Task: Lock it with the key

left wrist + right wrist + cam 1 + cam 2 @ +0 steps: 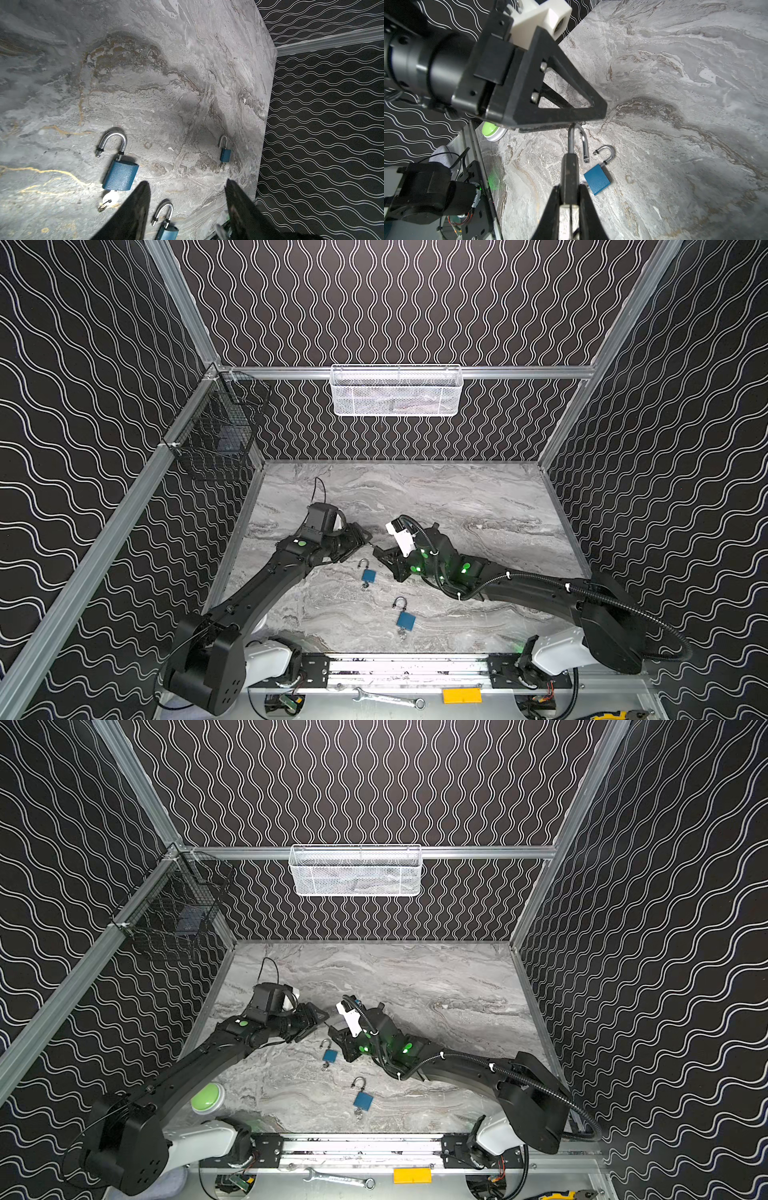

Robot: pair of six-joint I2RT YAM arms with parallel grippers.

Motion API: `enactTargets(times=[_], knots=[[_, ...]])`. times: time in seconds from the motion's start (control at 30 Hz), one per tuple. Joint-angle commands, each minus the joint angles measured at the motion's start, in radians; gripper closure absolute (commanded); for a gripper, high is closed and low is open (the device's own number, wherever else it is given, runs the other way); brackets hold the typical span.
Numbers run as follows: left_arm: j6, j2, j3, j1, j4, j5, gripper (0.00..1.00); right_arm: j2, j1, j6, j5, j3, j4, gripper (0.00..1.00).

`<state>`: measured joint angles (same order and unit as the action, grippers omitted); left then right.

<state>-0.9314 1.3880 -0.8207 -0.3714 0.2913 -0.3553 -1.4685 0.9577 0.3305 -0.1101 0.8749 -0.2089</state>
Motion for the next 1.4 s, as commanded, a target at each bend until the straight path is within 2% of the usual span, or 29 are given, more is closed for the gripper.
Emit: enactTargets(times=[0.0, 0.2, 0.37, 0.5, 0.67, 0.83, 0.9, 1.13, 1.37], knots=[[0.048, -0.018, 0.021, 0.010, -0.041, -0.014, 0.39, 0.019, -0.026, 0.040, -0.069, 0.004, -0.035, 1.00], [0.084, -0.115, 0.153, 0.098, -0.253, -0.084, 0.37, 0.066, -0.142, 0.121, -0.286, -0.060, -0.096, 1.00], [0.146, -0.161, 0.236, 0.109, -0.479, -0.175, 0.36, 0.066, -0.213, 0.149, -0.409, -0.082, -0.091, 1.00], [0.157, -0.134, 0.272, 0.109, -0.656, -0.295, 0.36, 0.045, -0.251, 0.176, -0.511, -0.083, -0.083, 1.00], [0.133, -0.068, 0.293, 0.103, -0.803, -0.390, 0.35, 0.017, -0.275, 0.219, -0.602, -0.084, -0.121, 1.00], [0.134, 0.008, 0.279, 0.074, -0.836, -0.421, 0.37, -0.011, -0.278, 0.226, -0.624, -0.058, -0.120, 1.00], [0.140, 0.029, 0.272, 0.054, -0.834, -0.420, 0.42, -0.019, -0.279, 0.230, -0.628, -0.052, -0.126, 1.00], [0.151, 0.052, 0.270, 0.019, -0.826, -0.412, 0.48, -0.058, -0.290, 0.240, -0.648, -0.030, -0.141, 1.00], [0.223, 0.015, 0.257, 0.020, -0.690, -0.387, 0.50, -0.061, -0.301, 0.229, -0.651, -0.021, -0.121, 1.00]])
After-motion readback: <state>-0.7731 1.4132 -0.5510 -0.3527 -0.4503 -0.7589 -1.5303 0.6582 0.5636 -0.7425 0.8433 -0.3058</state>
